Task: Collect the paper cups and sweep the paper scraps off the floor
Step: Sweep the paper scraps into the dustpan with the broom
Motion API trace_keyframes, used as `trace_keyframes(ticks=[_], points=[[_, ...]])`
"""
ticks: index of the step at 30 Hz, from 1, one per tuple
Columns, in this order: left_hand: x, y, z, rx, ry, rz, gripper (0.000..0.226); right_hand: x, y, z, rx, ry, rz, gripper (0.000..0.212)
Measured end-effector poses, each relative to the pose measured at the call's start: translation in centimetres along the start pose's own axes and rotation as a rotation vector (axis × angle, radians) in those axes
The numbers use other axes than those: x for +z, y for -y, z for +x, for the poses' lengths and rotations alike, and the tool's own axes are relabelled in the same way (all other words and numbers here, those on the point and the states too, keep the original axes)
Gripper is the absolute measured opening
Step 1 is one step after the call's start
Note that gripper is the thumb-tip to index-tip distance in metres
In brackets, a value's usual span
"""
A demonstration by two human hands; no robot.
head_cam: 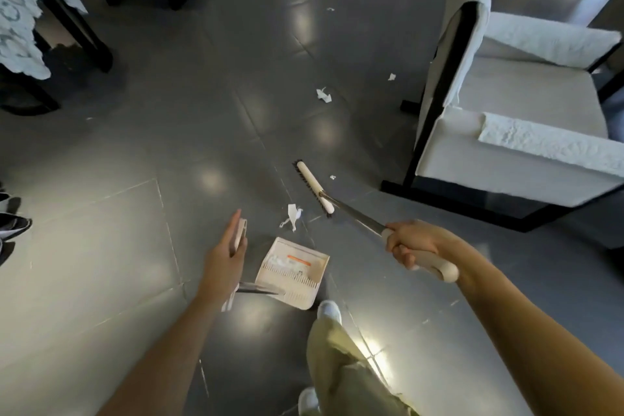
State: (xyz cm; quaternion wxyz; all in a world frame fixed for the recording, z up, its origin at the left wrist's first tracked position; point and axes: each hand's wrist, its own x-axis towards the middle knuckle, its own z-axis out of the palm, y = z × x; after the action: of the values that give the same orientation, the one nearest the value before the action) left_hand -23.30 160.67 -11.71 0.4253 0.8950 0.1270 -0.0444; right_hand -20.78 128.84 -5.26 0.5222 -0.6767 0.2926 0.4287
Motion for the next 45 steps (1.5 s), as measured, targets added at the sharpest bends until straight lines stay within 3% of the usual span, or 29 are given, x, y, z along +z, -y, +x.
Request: trace_keyframes(ticks=[3, 9, 12, 18, 20, 31, 37, 45], points=[[-1.1, 0.7, 4.0, -0.016, -0.006, 0.031, 0.050, -0.4, 3.7, 4.2, -0.056, -0.110, -0.155, 0.010], [-2.4, 1.0, 11.1, -0.037, -0.006, 0.063, 0.051, -1.7, 10.5, 12.0, -0.051, -0.245, -0.214, 0.017], [-2.8, 1.4, 14.6, -0.073, -0.008, 0.067, 0.050, -2.2, 13.1, 15.3, -0.053, -0.278, -0.297, 0.010], [-2.9, 0.1, 19.8, -0.009, 0.034, 0.056, 0.051, -0.7, 15.7, 18.9, -0.015, -0.181, -0.386, 0.023], [-2.7, -0.5, 21.7, 0.016, 0.069, 0.031, 0.050, 1.0, 16.3, 17.9, 0.018, -0.094, -0.430, 0.010], [-3.5, -2.9, 31.4, 0.103, 0.291, -0.018, 0.054, 5.4, 21.5, 12.1, 0.210, 0.205, 0.105, 0.021], [-5.3, -3.5, 35.9, 0.137, 0.274, -0.035, 0.053, 5.0, 26.5, 11.7, 0.094, 0.088, 0.165, 0.036], [-4.0, -9.3, 46.5, 0.194, 0.175, -0.024, 0.050, -1.7, 35.3, 19.6, -0.041, -0.130, 0.396, 0.044]])
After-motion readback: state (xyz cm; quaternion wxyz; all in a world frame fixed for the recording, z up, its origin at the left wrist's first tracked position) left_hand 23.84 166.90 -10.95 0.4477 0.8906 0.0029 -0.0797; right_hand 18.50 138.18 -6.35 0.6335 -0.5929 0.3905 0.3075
